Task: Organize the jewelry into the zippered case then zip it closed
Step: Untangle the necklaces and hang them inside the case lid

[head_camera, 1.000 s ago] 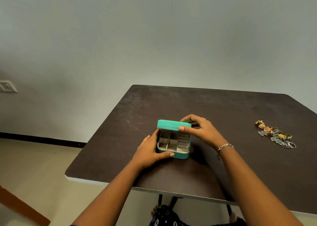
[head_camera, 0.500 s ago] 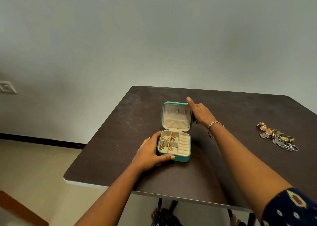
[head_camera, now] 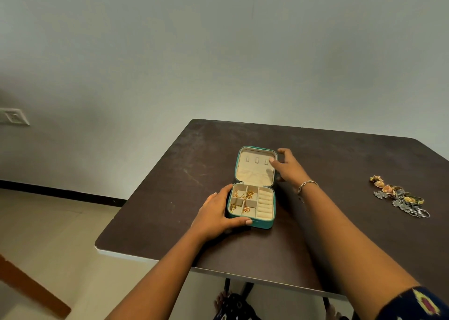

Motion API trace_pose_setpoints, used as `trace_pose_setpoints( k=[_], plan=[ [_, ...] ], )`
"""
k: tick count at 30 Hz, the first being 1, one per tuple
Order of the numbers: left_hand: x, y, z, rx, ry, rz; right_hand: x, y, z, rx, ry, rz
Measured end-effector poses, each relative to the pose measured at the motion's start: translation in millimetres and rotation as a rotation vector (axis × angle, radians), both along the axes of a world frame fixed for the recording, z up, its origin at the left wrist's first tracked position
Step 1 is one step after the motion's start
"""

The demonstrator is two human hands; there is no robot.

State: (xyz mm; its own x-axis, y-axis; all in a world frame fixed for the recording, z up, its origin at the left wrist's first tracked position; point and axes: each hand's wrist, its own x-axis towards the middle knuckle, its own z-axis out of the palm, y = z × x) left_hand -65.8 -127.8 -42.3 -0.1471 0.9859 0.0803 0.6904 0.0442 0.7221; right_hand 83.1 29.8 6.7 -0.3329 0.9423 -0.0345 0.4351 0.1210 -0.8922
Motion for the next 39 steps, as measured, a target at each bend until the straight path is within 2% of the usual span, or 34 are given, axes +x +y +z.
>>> trace_pose_setpoints(
  k=[4,7,13,16,21,31,33,37,39],
  plan=[
    [0.5,-0.3,0.6,0.005,-0.002,-0.007,9.8,-35.1,12.9,0.339,-0.104,-0.005],
    [-0.1,0.1,1.1,0.004,-0.066,0.002,10.3,-63.2,12.7,0.503,-0.281,0.085],
    [-0.9,2.7,-2.1,0.017,-0.055,0.053,-4.5,-90.5,4.3,0.595,-0.636,0.319],
    [-1.0,3.2,-3.2,0.028,-0.031,0.049,-10.7,-94.6,-0.7,0.658,-0.770,0.330],
    [-1.1,4.1,-4.1,0.028,-0.003,0.052,-15.9,-94.7,-5.1,0.691,-0.885,0.335],
    [-0.4,3.8,-3.8,0.036,-0.030,0.060,-16.5,-93.5,-5.6,0.753,-0.903,0.348],
    [-0.7,4.1,-3.9,0.037,-0.090,0.072,-13.2,-90.4,-1.0,0.672,-0.841,0.338],
    [0.5,3.1,3.7,0.100,-0.346,0.138,-5.9,-82.6,17.0,0.531,-0.620,0.271],
    [-0.4,3.9,11.0,0.168,-0.374,0.178,-4.1,-80.0,27.8,0.509,-0.532,0.248]
  ],
)
